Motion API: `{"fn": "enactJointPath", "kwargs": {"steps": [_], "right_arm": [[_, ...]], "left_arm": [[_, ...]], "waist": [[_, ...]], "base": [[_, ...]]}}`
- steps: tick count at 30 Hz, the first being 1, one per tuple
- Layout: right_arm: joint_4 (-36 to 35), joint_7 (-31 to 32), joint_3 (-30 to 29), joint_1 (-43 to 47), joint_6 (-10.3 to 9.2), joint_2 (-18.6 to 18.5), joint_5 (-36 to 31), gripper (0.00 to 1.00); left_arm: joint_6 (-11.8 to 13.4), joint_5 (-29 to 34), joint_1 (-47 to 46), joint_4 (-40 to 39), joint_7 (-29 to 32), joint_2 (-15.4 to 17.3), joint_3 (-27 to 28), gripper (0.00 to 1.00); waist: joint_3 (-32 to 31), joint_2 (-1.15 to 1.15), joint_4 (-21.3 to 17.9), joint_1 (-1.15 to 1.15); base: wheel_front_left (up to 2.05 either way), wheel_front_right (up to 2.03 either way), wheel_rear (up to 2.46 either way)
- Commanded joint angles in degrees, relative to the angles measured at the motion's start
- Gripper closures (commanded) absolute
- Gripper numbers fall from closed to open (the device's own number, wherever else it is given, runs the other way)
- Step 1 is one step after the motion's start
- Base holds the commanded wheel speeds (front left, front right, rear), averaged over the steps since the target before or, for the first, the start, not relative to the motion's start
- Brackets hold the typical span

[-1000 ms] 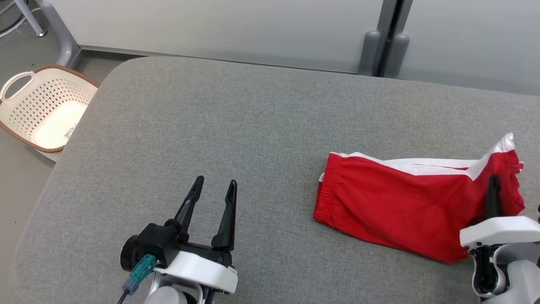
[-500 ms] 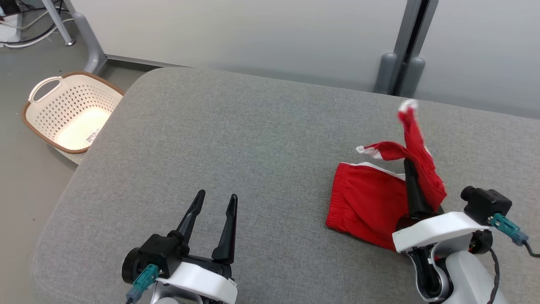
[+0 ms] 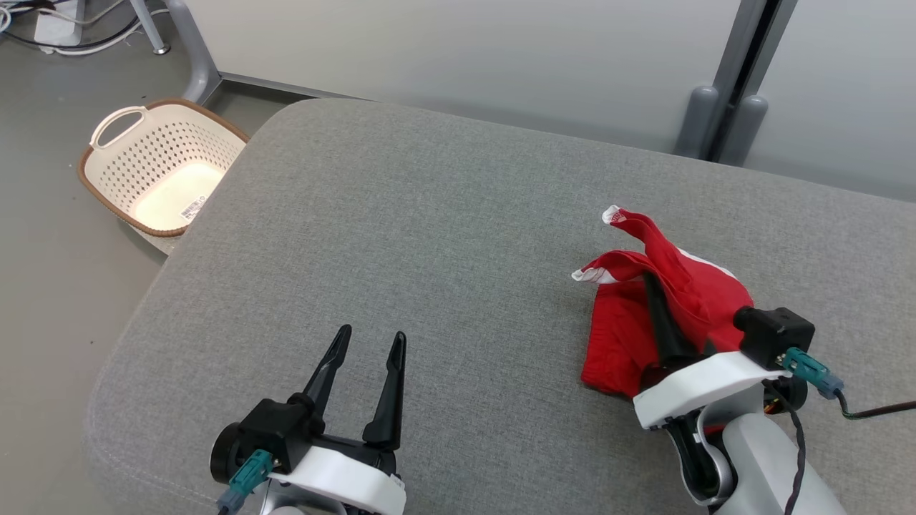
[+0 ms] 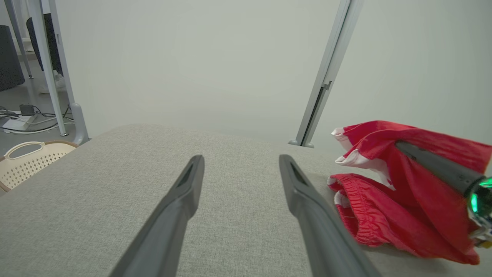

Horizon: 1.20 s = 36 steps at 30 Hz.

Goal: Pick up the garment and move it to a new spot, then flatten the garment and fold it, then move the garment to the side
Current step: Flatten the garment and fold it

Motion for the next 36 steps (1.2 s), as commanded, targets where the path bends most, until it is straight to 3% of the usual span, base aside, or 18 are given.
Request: {"fn": "enactJointPath", "kwargs": {"steps": [1, 5, 9, 10, 11, 12, 20, 28, 31, 36], "right_arm": [[0.7, -1.0, -0.2, -0.8, -0.02, -0.2, -0.8, 1.00], [2.2, -2.2, -2.5, -1.4, -0.02, -0.1, -2.0, 1.00], [3.5, -2.4, -0.5, -1.2, -0.02, 0.0, -3.3, 1.00], [3.9, -2.1, 0.4, -1.1, -0.02, 0.0, -3.7, 0.76], [4.5, -1.8, 1.2, -1.1, -0.02, 0.1, -4.2, 0.11], [5.0, -1.4, 2.1, -1.2, -0.02, 0.0, -4.5, 0.00], [8.0, 3.1, 10.8, -1.8, -0.02, -0.6, -3.5, 0.00], [12.4, 9.8, 14.8, -2.7, -0.02, -0.4, 0.5, 0.00], [11.6, 9.7, 15.9, -2.9, -0.02, -0.6, 3.0, 0.00], [7.9, 3.8, 13.7, -4.2, -0.02, -3.5, 4.6, 0.00]], "left_arm": [[0.4, -0.2, -0.1, 0.0, -0.1, 0.2, 0.0, 0.00], [0.7, -0.6, 0.0, -0.2, -0.1, 0.2, -0.4, 0.00], [0.9, -0.9, 0.2, -0.2, -0.1, 0.2, -0.5, 0.00], [0.9, -0.9, 0.2, -0.2, -0.1, 0.2, -0.5, 0.00], [0.9, -0.9, 0.2, -0.2, -0.1, 0.2, -0.4, 0.00], [0.9, -0.9, 0.2, -0.2, -0.1, 0.2, -0.4, 0.00], [0.9, -1.5, -0.8, -0.1, -0.1, 0.2, -0.9, 0.00], [1.1, -1.9, -1.2, 0.0, -0.1, 0.2, -1.5, 0.00], [1.1, -2.0, -1.2, 0.1, -0.1, 0.2, -1.3, 0.00], [0.8, -1.0, -1.4, 0.0, -0.1, 0.2, -0.2, 0.00]], "waist": [[0.2, 0.00, 0.5, 0.00], [0.5, 0.00, 1.0, 0.00], [0.9, 0.00, 1.2, 0.00], [1.0, 0.00, 1.2, 0.00], [1.1, 0.00, 1.1, 0.00], [1.2, 0.00, 1.1, 0.00], [1.8, 0.00, 0.9, 0.00], [2.3, 0.00, 0.8, 0.00], [2.2, 0.00, 0.3, 0.00], [1.2, 0.00, -2.2, 0.00]], "base": [[0.00, 0.00, 0.00], [0.00, 0.00, 0.00], [0.00, 0.00, 0.00], [0.00, 0.00, 0.00], [0.00, 0.00, 0.00], [0.00, 0.00, 0.00], [0.00, 0.00, 0.00], [0.00, 0.00, 0.00], [0.00, 0.00, 0.00], [0.00, 0.00, 0.00]]}}
